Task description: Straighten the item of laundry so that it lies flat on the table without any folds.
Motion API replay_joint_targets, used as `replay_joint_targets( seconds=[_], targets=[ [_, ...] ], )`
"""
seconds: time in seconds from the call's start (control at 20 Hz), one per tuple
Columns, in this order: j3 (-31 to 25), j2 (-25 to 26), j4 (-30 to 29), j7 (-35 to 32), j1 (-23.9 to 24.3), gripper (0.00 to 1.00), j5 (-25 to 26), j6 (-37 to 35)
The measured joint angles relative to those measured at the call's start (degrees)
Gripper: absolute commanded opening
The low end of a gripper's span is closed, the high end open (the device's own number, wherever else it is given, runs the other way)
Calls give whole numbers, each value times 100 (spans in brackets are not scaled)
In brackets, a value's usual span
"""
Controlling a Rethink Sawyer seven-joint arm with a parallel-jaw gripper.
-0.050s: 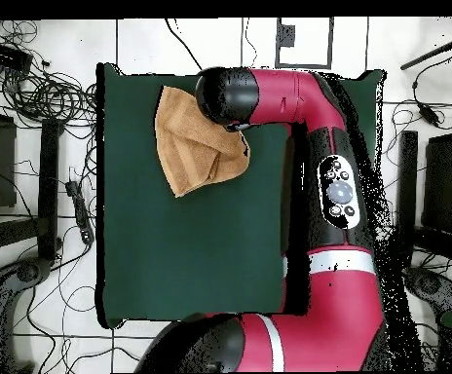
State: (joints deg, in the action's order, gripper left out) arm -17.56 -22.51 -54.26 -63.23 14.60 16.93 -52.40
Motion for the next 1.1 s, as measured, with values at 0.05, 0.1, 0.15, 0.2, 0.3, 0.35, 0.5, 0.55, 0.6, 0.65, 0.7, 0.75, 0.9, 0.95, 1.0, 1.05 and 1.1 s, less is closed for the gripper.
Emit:
replay_joint_targets(
  seconds=[0.05, 0.1, 0.15, 0.2, 0.3, 0.35, 0.5, 0.55, 0.6, 0.65, 0.7, 0.75, 0.9, 0.95, 1.0, 1.05, 1.1],
  targets=[
    [0, -3, -7, 0, 0, 100, 4, -1],
    [1, -13, -27, 0, 0, 100, 10, 1],
    [1, -19, -37, 0, 0, 100, 14, -1],
    [1, -33, -62, 0, 0, 100, 18, -1],
    [1, -44, -84, 0, 0, 100, 27, -1],
    [2, -47, -97, 0, 0, 100, 34, -1],
    [2, -48, -110, 0, 0, 100, 41, -1],
    [5, -48, -126, 0, 0, 100, 49, -1],
    [8, -48, -134, 0, 0, 100, 50, 0],
    [10, -49, -141, 0, 0, 100, 52, 1],
    [16, -51, -155, 0, 0, 100, 54, 1],
    [25, -55, -176, 0, 0, 100, 58, 1],
    [69, -65, -241, 0, 0, 100, 67, 1],
    [96, -64, -263, 0, 0, 100, 71, 1],
    [143, -67, -292, 0, 0, 100, 75, 2],
    [190, -70, -321, 0, 0, 100, 80, 4],
    [221, -75, -346, 0, 0, 100, 81, 9]
  ],
)
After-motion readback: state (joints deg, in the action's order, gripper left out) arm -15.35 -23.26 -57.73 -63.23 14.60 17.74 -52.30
